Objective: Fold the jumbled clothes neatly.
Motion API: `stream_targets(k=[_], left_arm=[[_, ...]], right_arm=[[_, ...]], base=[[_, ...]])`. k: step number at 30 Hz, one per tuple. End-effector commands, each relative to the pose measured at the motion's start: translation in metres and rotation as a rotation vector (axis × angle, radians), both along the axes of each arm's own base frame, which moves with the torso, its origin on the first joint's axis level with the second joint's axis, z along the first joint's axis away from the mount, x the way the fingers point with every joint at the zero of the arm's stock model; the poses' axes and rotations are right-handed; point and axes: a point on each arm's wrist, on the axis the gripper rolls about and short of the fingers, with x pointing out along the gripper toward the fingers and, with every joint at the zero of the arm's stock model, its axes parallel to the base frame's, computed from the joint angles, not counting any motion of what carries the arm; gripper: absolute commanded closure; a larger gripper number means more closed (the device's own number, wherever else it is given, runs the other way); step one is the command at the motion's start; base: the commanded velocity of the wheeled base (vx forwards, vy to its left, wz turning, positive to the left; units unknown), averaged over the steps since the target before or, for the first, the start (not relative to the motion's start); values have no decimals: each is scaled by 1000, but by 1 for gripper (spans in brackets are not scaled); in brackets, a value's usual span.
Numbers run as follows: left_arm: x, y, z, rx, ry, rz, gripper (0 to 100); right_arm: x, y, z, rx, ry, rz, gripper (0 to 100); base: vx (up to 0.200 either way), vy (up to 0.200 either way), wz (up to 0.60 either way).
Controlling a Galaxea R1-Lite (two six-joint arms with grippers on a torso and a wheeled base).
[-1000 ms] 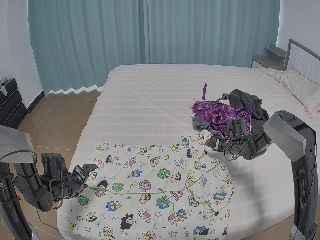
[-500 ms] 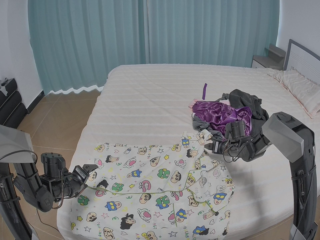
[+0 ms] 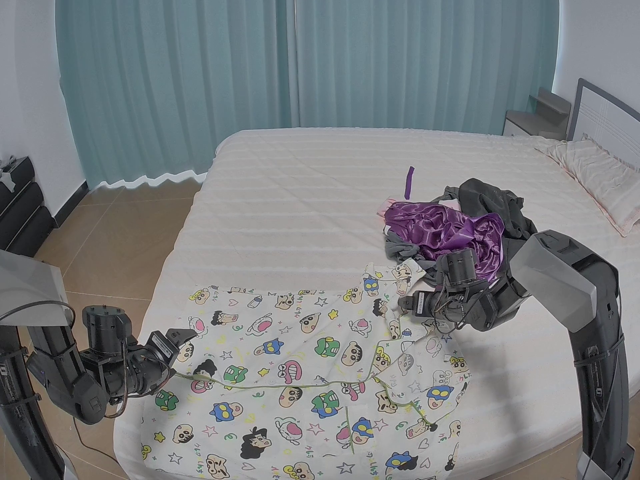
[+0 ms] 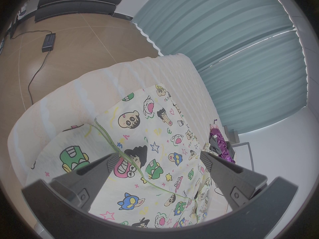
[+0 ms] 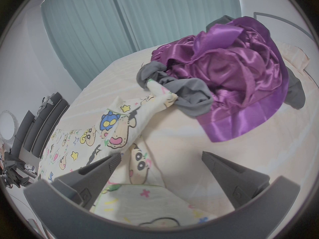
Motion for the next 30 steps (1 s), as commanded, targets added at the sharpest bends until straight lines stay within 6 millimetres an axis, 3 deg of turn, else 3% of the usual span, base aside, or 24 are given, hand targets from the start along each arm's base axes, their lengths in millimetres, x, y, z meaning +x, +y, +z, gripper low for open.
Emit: stream_targets(k=[1, 8, 9, 21, 30], left_arm=[[0, 0, 0, 0, 2, 0, 0], [0, 0, -1, 0, 2, 0, 0], [0, 0, -1, 0, 2, 0, 0], [0, 0, -1, 0, 4, 0, 0], [0, 0, -1, 1, 4, -1, 0]], right_arm=[[5, 12, -7, -4, -13, 16, 0], [9, 28, -6, -11, -28, 34, 0], [8, 27, -7, -12, -20, 36, 100], [7, 23, -12, 34, 19, -7, 100], [3, 5, 9, 71, 16, -70, 100]], base=[[0, 0, 0], [0, 0, 0], [0, 0, 0], [0, 0, 0], [0, 0, 0]])
